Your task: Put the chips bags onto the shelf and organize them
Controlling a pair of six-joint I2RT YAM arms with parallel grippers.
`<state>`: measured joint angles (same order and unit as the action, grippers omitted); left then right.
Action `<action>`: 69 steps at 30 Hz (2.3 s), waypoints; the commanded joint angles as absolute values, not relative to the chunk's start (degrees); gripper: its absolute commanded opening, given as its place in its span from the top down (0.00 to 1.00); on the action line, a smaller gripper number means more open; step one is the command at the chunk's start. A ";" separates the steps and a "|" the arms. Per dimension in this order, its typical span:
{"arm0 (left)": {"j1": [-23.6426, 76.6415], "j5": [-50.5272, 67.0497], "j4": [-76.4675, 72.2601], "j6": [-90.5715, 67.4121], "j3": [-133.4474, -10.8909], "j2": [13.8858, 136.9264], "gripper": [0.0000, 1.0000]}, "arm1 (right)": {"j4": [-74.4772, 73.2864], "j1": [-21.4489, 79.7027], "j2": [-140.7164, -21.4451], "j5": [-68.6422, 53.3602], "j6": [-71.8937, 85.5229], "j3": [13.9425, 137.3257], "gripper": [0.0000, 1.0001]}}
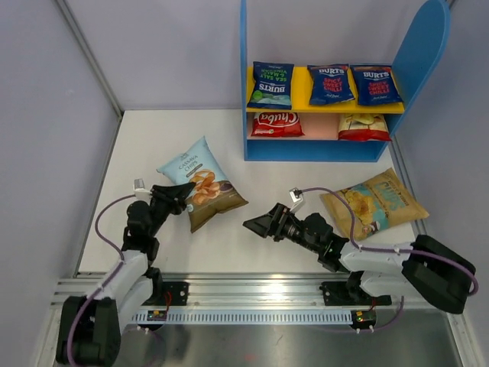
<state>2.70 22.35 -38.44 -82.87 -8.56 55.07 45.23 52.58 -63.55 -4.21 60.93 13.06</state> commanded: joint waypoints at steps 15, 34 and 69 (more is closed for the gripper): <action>9.49 4.21 -7.38 -98.26 -11.07 12.66 0.86 | 75.33 64.86 -88.77 2.01 43.59 32.78 0.04; 10.11 6.33 -2.37 -100.19 -16.17 7.91 0.89 | 76.54 67.24 -93.95 11.25 44.57 37.70 0.03; 11.95 11.78 5.53 -88.34 -19.16 1.85 0.42 | 84.02 58.27 -100.28 -6.41 52.91 46.85 0.57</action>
<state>9.91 3.60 5.52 -93.67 -15.46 3.18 72.25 59.33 -100.20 -6.48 51.75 45.87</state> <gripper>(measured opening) 0.523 0.531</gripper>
